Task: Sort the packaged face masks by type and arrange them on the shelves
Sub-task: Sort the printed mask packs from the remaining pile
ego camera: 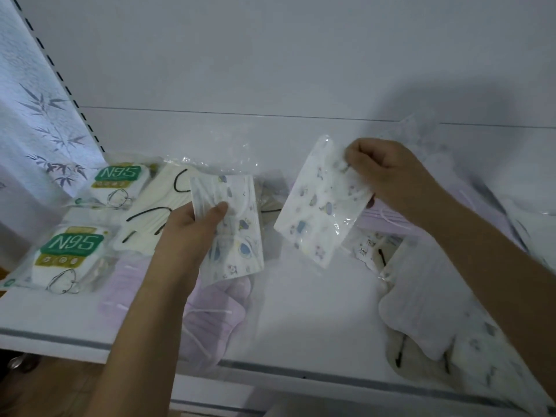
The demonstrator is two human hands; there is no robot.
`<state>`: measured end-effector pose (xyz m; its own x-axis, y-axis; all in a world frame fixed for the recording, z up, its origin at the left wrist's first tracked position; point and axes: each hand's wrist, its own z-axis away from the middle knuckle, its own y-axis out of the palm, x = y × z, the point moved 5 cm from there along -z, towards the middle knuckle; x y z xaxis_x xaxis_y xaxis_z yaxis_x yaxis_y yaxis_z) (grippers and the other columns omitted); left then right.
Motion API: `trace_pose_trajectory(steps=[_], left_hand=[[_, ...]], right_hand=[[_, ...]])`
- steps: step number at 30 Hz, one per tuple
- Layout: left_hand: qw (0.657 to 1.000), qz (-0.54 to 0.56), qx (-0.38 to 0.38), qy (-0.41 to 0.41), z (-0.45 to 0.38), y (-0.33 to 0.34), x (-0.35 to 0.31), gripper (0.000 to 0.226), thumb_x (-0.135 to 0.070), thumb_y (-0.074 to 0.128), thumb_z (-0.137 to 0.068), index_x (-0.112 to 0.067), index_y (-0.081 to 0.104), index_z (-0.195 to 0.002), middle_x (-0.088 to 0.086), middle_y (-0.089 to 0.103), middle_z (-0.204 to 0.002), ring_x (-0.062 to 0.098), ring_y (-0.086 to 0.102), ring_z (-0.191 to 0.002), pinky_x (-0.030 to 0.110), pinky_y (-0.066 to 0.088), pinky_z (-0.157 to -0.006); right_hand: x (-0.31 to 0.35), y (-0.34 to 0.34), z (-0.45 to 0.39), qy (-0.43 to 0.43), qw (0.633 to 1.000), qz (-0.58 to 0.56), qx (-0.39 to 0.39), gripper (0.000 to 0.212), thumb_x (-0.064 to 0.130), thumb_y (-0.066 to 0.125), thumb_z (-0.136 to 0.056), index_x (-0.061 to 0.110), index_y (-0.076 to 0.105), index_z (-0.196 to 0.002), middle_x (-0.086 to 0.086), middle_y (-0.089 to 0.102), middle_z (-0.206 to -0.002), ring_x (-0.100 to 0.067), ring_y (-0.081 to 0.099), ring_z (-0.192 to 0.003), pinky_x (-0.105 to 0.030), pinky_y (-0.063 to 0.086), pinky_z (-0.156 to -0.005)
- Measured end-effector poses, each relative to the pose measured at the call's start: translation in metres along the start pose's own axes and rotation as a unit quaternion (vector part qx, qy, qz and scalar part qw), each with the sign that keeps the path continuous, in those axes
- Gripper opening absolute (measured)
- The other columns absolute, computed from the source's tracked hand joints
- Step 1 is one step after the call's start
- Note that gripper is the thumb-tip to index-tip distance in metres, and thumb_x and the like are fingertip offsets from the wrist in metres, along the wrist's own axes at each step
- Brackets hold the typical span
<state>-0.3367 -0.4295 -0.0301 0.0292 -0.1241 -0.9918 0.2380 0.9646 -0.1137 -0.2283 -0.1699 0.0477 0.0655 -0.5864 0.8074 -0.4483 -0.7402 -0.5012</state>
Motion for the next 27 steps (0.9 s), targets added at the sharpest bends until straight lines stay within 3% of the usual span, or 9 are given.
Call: trace_pose_trajectory(steps=[3, 5, 8, 10, 12, 16, 19, 24, 27], left_hand=[[0.998, 0.029, 0.046, -0.031, 0.004, 0.016, -0.004, 0.032, -0.049, 0.064, -0.093, -0.019, 0.075, -0.102, 0.003, 0.079, -0.097, 0.026, 0.075, -0.092, 0.049, 0.057, -0.092], [0.99, 0.062, 0.106, -0.069, 0.013, 0.033, -0.004, 0.057, -0.068, 0.062, -0.082, -0.018, 0.077, -0.104, 0.004, 0.078, -0.104, 0.025, 0.075, -0.096, 0.044, 0.057, -0.09], [0.987, -0.013, 0.153, -0.041, 0.032, 0.049, 0.003, 0.037, -0.048, 0.07, -0.084, -0.012, 0.076, -0.094, 0.006, 0.079, -0.091, 0.021, 0.077, -0.081, 0.034, 0.061, -0.07], [0.993, -0.048, 0.104, -0.033, 0.03, 0.038, 0.017, 0.016, -0.026, 0.071, -0.091, -0.011, 0.074, -0.097, 0.004, 0.079, -0.086, 0.02, 0.076, -0.075, 0.033, 0.06, -0.067], [0.997, -0.028, 0.035, -0.059, 0.023, 0.017, 0.029, 0.005, -0.016, 0.069, -0.093, -0.014, 0.073, -0.09, 0.004, 0.077, -0.08, 0.024, 0.074, -0.073, 0.04, 0.061, -0.074], [0.995, 0.06, -0.023, -0.081, 0.019, -0.007, 0.031, 0.013, -0.01, 0.067, -0.094, -0.009, 0.066, -0.08, 0.006, 0.072, -0.077, 0.023, 0.069, -0.069, 0.033, 0.055, -0.063], [0.994, 0.077, -0.013, -0.078, 0.021, -0.003, 0.029, 0.011, -0.011, 0.067, -0.093, -0.012, 0.069, -0.082, -0.001, 0.074, -0.071, 0.021, 0.071, -0.07, 0.032, 0.054, -0.064], [0.994, 0.081, -0.019, -0.074, 0.026, 0.001, 0.029, 0.016, -0.01, 0.065, -0.095, -0.02, 0.068, -0.083, 0.0, 0.075, -0.08, 0.022, 0.071, -0.077, 0.036, 0.056, -0.073], [0.994, 0.079, -0.02, -0.069, 0.024, 0.004, 0.028, 0.016, -0.01, 0.064, -0.095, -0.02, 0.069, -0.083, 0.002, 0.074, -0.081, 0.024, 0.071, -0.078, 0.039, 0.056, -0.076]], right_hand=[[0.008, 0.014, -0.008, 0.02, 0.994, -0.078, 0.07, 0.027, 0.03, 0.056, -0.099, 0.016, 0.067, -0.078, -0.007, 0.047, -0.063, -0.018, 0.039, -0.053, -0.021, 0.033, -0.045], [0.006, 0.038, -0.011, 0.0, 0.997, -0.014, 0.082, 0.026, 0.034, 0.06, -0.096, 0.014, 0.069, -0.081, 0.0, 0.052, -0.06, -0.014, 0.042, -0.051, -0.02, 0.033, -0.047], [-0.001, 0.074, -0.008, -0.047, 0.99, 0.105, 0.08, 0.027, 0.04, 0.062, -0.093, 0.017, 0.069, -0.081, 0.01, 0.068, -0.07, -0.003, 0.063, -0.068, -0.016, 0.043, -0.065], [-0.015, 0.083, -0.006, -0.031, 0.991, 0.105, 0.082, 0.04, 0.048, 0.053, -0.096, 0.012, 0.065, -0.08, 0.002, 0.066, -0.068, -0.007, 0.064, -0.064, -0.02, 0.045, -0.064], [-0.042, 0.08, -0.009, -0.002, 0.975, 0.213, 0.061, 0.044, 0.057, 0.046, -0.095, 0.017, 0.064, -0.092, 0.004, 0.068, -0.078, -0.013, 0.064, -0.071, -0.027, 0.047, -0.066], [-0.096, 0.084, -0.018, -0.019, 0.847, 0.518, 0.117, 0.029, 0.039, 0.054, -0.087, 0.02, 0.067, -0.104, -0.001, 0.068, -0.101, -0.025, 0.058, -0.096, -0.032, 0.047, -0.074], [-0.091, 0.09, -0.022, -0.061, 0.839, 0.531, 0.099, 0.016, 0.023, 0.058, -0.082, 0.02, 0.073, -0.088, -0.004, 0.068, -0.088, -0.025, 0.057, -0.086, -0.031, 0.041, -0.068], [-0.075, 0.064, -0.04, -0.033, 0.919, 0.392, 0.029, 0.012, 0.032, 0.063, -0.084, 0.022, 0.068, -0.082, 0.003, 0.064, -0.088, -0.023, 0.057, -0.09, -0.029, 0.037, -0.068], [-0.088, 0.075, -0.036, -0.053, 0.85, 0.508, 0.128, 0.05, 0.061, 0.06, -0.084, 0.028, 0.061, -0.122, 0.0, 0.059, -0.117, -0.025, 0.054, -0.108, -0.035, 0.045, -0.085]])
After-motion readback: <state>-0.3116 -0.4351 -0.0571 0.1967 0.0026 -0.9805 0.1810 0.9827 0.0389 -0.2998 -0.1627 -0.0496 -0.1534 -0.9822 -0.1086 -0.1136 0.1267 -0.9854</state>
